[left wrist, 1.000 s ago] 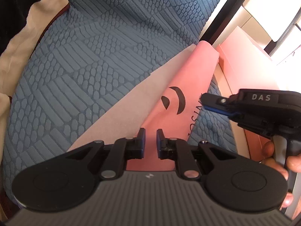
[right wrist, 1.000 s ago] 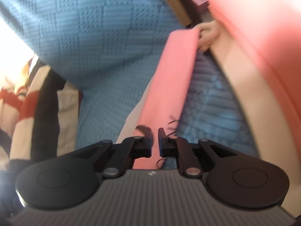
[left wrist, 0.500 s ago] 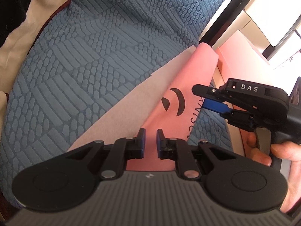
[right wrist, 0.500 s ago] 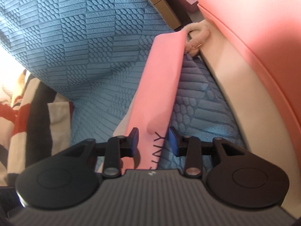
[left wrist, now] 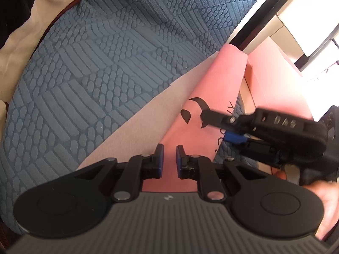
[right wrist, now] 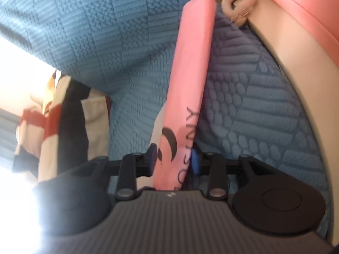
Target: Organize objects
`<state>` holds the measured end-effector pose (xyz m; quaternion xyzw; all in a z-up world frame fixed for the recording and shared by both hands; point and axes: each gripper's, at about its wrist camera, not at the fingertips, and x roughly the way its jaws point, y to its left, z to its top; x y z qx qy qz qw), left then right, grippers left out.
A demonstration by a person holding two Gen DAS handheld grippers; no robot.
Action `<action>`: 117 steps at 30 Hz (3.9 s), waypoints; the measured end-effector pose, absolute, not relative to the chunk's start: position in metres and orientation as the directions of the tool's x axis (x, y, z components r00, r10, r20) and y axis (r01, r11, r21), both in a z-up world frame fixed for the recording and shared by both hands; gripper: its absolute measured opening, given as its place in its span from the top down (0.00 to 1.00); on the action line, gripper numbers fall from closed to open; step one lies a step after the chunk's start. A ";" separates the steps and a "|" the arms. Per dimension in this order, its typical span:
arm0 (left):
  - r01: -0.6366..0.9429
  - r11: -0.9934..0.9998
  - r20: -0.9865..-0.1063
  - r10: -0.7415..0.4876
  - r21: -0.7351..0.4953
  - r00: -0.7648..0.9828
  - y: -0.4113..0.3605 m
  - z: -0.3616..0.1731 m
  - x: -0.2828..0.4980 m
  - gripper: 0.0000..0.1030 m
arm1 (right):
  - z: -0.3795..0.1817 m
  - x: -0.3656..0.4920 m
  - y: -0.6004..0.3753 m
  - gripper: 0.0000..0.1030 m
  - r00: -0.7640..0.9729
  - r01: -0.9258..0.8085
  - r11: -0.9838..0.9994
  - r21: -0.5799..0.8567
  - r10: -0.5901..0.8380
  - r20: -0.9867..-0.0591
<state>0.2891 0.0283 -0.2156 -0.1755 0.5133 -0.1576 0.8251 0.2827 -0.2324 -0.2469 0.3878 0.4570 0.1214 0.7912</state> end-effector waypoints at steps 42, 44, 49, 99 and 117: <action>0.450 0.854 -0.831 -0.437 -0.262 0.344 -0.005 -0.198 0.296 0.76 | -0.225 0.304 -0.222 0.88 0.374 0.506 0.646 0.572 0.433 -0.820; 0.378 0.847 -0.812 -0.496 -0.374 0.308 0.012 -0.203 0.309 0.78 | -0.222 0.305 -0.222 0.86 0.381 0.470 0.664 0.582 0.442 -0.812; 0.172 0.787 -0.745 -0.617 -0.593 0.254 0.047 -0.219 0.324 0.79 | -0.210 0.303 -0.221 0.79 0.424 0.378 0.680 0.628 0.475 -0.771; -0.056 0.824 -0.760 -0.492 -0.564 0.423 0.050 -0.219 0.328 0.87 | -0.248 0.324 -0.206 0.99 0.496 0.142 0.702 0.698 0.560 -0.664; 0.020 0.866 -0.787 -0.464 -0.500 0.407 0.038 -0.222 0.335 0.90 | -0.241 0.337 -0.244 0.59 0.627 0.111 0.765 0.634 0.441 -0.642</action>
